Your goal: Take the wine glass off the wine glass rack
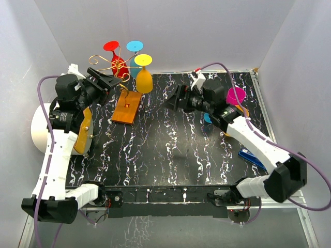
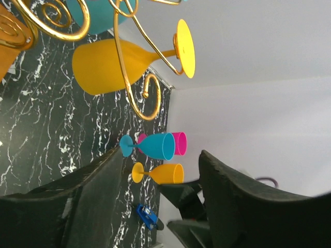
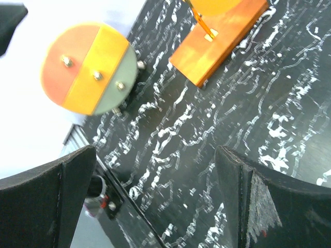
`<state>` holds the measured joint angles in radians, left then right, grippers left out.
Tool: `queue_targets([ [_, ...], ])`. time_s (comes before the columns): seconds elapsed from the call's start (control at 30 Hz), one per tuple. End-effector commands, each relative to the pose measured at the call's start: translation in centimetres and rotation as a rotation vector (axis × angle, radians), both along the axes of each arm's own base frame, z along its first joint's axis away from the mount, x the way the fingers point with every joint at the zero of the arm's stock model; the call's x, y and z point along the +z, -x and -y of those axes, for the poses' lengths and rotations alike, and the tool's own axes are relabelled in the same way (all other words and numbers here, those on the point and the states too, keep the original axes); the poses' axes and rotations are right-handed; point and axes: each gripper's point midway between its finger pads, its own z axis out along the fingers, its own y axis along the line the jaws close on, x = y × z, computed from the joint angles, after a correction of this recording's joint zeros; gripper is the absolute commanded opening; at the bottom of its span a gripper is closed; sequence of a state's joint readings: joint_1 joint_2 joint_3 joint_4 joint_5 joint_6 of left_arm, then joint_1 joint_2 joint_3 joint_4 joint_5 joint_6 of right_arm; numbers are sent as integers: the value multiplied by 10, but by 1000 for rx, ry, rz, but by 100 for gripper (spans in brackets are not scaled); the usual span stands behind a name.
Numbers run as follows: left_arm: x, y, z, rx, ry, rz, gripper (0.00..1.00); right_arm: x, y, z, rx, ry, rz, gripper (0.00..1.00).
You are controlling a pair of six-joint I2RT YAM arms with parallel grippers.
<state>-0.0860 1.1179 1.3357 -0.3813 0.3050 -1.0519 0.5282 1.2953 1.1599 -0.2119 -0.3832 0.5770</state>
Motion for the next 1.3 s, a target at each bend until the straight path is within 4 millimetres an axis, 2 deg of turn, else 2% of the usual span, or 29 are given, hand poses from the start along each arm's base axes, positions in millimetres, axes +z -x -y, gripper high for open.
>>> queue_targets([
  [0.0,20,42,5,-113,-94,79,72,74,-37,-23,-65,-263,41,98],
  [0.13,12,66,5,-168,-157,77,83,93,-71,-35,-121,-368,10,97],
  [0.23,9,84,5,-197,-190,86,88,95,-99,-40,-195,-437,-33,96],
  [0.37,13,102,8,-240,-205,107,90,95,-133,-41,-270,-549,-93,93],
  [0.53,16,120,7,-258,-234,116,92,101,-163,-50,-284,-633,-101,91],
  [0.67,12,129,5,-254,-240,116,94,108,-176,-56,-281,-671,-108,91],
  [0.83,7,136,6,-259,-228,108,94,107,-194,-62,-302,-690,-116,86],
  [1.07,0,144,6,-253,-216,90,94,108,-206,-70,-287,-748,-153,66],
  [1.27,-3,149,4,-244,-212,78,94,107,-209,-77,-256,-783,-177,46],
])
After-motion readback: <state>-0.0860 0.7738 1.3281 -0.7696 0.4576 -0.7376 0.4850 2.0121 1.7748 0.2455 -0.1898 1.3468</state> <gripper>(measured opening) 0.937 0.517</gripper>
